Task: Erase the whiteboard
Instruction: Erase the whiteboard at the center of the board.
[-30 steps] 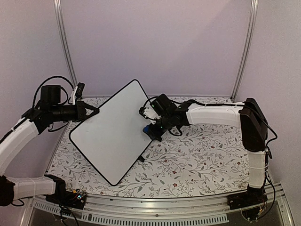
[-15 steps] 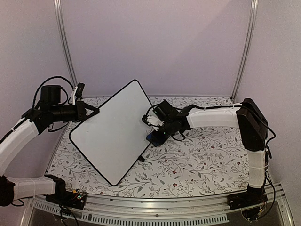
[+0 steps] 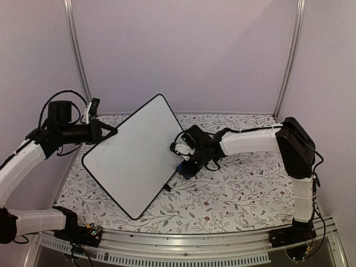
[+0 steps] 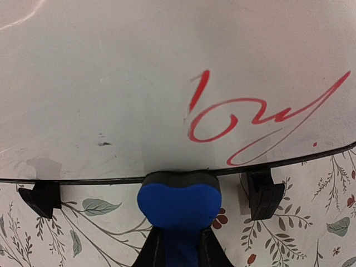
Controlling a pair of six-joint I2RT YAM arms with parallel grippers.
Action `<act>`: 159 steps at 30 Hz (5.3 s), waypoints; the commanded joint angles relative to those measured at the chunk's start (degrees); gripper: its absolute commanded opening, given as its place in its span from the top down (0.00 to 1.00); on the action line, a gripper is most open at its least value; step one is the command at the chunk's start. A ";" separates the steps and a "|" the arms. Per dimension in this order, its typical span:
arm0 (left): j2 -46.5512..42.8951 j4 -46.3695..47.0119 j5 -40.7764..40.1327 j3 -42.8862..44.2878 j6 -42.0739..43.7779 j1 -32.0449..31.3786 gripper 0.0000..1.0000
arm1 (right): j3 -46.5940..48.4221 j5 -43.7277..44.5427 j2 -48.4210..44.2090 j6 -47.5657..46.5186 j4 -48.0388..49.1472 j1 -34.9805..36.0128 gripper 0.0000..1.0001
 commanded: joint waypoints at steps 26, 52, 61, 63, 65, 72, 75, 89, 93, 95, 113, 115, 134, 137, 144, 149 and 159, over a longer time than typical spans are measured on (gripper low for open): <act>0.73 3.02 4.60 0.43 0.13 -0.15 1.00 | 11.58 2.16 -2.14 -1.41 1.72 -2.21 0.91; -0.02 0.36 4.47 3.86 -0.18 -0.13 1.00 | 3.53 -4.14 1.12 -1.83 -1.63 -2.69 0.91; -1.99 -3.33 3.18 5.57 -0.11 -0.09 1.00 | 1.76 -4.42 -1.47 -1.35 -2.34 -2.50 0.91; -2.55 -3.91 2.97 5.32 -0.20 -0.13 1.00 | 1.34 -3.79 -2.96 -1.15 -2.21 -2.04 0.91; -3.22 -4.12 2.88 4.60 -0.33 -0.14 1.00 | 1.38 -3.11 -4.24 -1.15 -1.97 -1.15 0.91; -5.55 -5.29 2.19 2.24 -0.45 -0.10 1.00 | 3.93 0.15 -7.44 -1.18 0.79 1.86 0.91; -6.61 -6.27 2.01 2.28 -0.28 -0.14 1.00 | 5.66 1.37 -7.64 -0.88 1.41 1.87 0.91; -8.58 -7.57 1.73 1.23 -0.08 -0.14 1.00 | 4.23 -1.38 -1.71 -0.89 3.20 0.68 0.91; -8.63 -7.58 1.73 1.19 0.02 -0.12 1.00 | 2.26 -2.77 -1.21 -0.80 3.53 0.04 0.91; -8.63 -7.50 1.66 1.06 0.02 -0.12 1.00 | 1.33 -2.99 -1.05 -1.03 3.53 -0.06 0.91; -8.20 -6.71 1.70 0.67 -0.29 -0.12 1.00 | -2.55 -4.94 -0.21 -1.76 2.87 -0.07 0.91; -8.11 -6.66 1.75 0.59 -0.32 -0.12 1.00 | -2.04 -4.80 -0.72 -1.85 2.66 -0.07 0.91; -7.76 -6.61 1.54 0.80 -0.56 -0.10 1.00 | 4.80 -4.03 -4.39 -1.68 5.75 0.34 0.91; -7.49 -6.47 1.56 0.88 -0.64 -0.14 1.00 | 4.24 -3.95 -3.10 -1.67 6.00 0.37 0.91; -7.38 -6.52 1.57 1.01 -0.39 -0.09 1.00 | -0.16 -3.90 -1.07 -1.50 6.69 0.37 0.91; -7.29 -5.91 1.80 0.58 -0.58 -0.09 1.00 | -2.83 -4.77 -0.86 -1.28 6.73 0.38 0.91; -7.64 -5.77 1.88 0.35 -0.76 -0.09 1.00 | -4.78 -4.94 0.23 -0.75 5.37 0.37 0.91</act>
